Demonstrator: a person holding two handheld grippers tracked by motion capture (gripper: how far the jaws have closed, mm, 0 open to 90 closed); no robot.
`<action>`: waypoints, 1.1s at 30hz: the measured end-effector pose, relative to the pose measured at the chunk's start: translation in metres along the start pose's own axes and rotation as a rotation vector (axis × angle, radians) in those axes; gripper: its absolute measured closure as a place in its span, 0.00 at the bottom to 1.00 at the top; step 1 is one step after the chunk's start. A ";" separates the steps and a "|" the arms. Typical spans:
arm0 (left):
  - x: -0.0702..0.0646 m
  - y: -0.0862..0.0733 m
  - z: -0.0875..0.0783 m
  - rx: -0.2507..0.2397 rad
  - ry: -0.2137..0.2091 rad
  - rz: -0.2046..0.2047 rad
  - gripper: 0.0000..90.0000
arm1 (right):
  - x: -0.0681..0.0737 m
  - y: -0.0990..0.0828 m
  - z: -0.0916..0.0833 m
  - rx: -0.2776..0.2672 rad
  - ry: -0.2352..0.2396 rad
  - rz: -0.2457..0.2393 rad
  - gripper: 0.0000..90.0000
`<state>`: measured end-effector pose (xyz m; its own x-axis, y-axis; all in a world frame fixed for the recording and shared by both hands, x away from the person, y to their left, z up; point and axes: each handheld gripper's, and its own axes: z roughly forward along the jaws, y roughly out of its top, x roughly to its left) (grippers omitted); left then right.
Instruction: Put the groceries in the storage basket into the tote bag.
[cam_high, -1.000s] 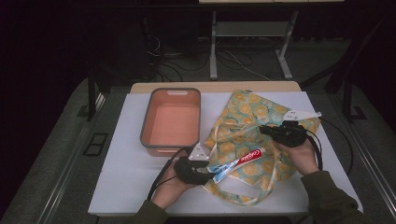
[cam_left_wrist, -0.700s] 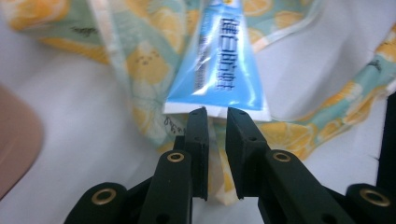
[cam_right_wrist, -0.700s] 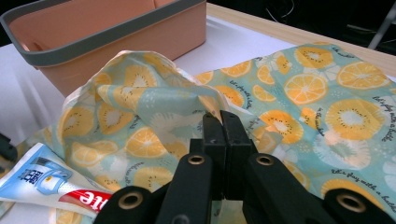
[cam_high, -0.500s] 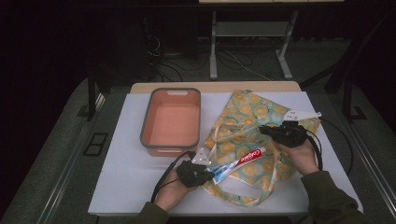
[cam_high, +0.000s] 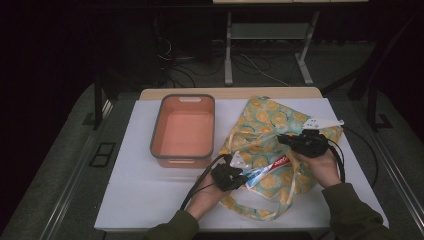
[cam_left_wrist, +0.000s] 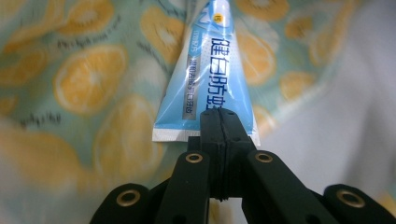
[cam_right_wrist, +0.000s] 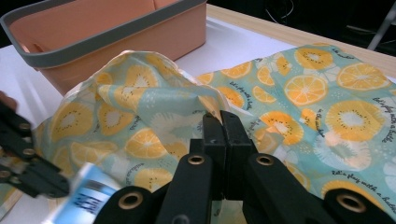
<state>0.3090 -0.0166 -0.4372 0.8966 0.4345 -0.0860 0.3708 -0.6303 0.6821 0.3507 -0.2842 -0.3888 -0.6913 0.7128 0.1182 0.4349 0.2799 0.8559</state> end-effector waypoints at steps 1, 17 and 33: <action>0.001 0.004 0.003 0.000 0.001 -0.002 0.99 | 0.000 0.000 0.000 -0.001 0.000 0.000 1.00; 0.017 0.059 0.064 -0.022 0.032 -0.036 0.99 | -0.002 0.001 -0.003 -0.015 0.002 0.000 1.00; 0.006 0.016 -0.022 -0.123 -0.021 -0.010 0.89 | 0.027 -0.005 -0.024 0.005 0.087 -0.070 1.00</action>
<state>0.3146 -0.0097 -0.4108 0.8983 0.4258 -0.1079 0.3485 -0.5413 0.7652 0.3162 -0.2823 -0.3774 -0.7676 0.6328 0.1022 0.3868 0.3302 0.8610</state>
